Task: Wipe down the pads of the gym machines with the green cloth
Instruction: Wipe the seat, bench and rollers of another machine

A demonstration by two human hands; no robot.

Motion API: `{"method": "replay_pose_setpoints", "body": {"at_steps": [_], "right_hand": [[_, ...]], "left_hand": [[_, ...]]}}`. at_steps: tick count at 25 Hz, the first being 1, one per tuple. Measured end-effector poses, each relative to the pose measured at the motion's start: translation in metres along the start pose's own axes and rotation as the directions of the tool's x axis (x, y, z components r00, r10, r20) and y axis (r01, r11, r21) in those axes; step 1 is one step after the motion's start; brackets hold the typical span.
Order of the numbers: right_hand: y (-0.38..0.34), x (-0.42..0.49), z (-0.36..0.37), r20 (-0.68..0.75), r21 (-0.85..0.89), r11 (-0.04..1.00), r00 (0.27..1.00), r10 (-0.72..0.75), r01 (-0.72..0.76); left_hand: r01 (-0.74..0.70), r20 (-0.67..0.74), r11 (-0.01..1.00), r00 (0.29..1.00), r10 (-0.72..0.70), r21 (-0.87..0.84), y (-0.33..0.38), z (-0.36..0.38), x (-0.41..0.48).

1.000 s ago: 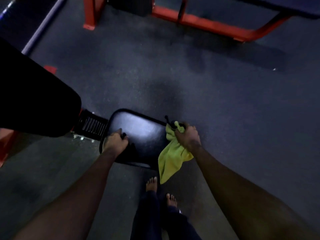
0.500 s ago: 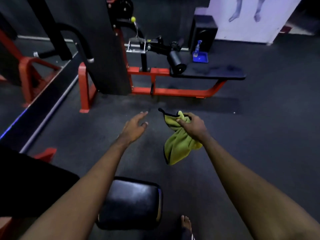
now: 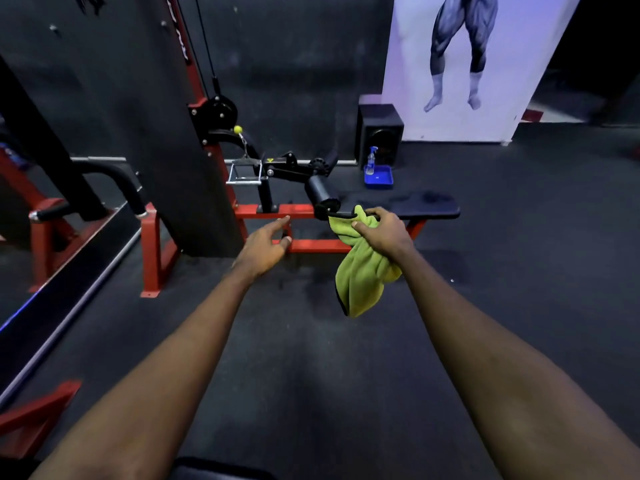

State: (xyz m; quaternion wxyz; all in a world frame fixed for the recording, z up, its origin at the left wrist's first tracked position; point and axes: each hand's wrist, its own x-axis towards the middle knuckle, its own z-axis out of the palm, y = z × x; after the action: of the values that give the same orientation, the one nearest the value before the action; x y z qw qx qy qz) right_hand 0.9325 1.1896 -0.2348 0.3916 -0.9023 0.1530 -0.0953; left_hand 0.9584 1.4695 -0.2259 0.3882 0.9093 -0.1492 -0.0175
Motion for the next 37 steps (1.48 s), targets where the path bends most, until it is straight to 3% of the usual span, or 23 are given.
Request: {"method": "replay_pose_setpoints", "body": {"at_steps": [6, 19, 26, 37], "right_hand": [[0.011, 0.113, -0.025, -0.102, 0.045, 0.999, 0.995, -0.014, 0.019], [0.018, 0.378, -0.012, -0.093, -0.007, 0.998, 0.993, -0.067, 0.067], [0.054, 0.538, 0.01, -0.001, 0.005, 0.997, 0.997, -0.081, 0.081], [0.063, 0.752, 0.099, 0.295, -0.06, 0.979, 0.941, -0.167, 0.193]], "left_hand": [[-0.025, -0.037, 1.0, 0.999, 0.025, 0.002, 0.016, 0.015, 0.102], [-0.034, -0.007, 0.999, 0.999, 0.034, -0.024, -0.018, 0.066, 0.369], [0.073, -0.013, 0.997, 0.997, -0.073, -0.018, -0.035, 0.117, 0.494], [0.233, -0.093, 0.969, 0.966, -0.24, -0.079, -0.083, 0.161, 0.661]]}}
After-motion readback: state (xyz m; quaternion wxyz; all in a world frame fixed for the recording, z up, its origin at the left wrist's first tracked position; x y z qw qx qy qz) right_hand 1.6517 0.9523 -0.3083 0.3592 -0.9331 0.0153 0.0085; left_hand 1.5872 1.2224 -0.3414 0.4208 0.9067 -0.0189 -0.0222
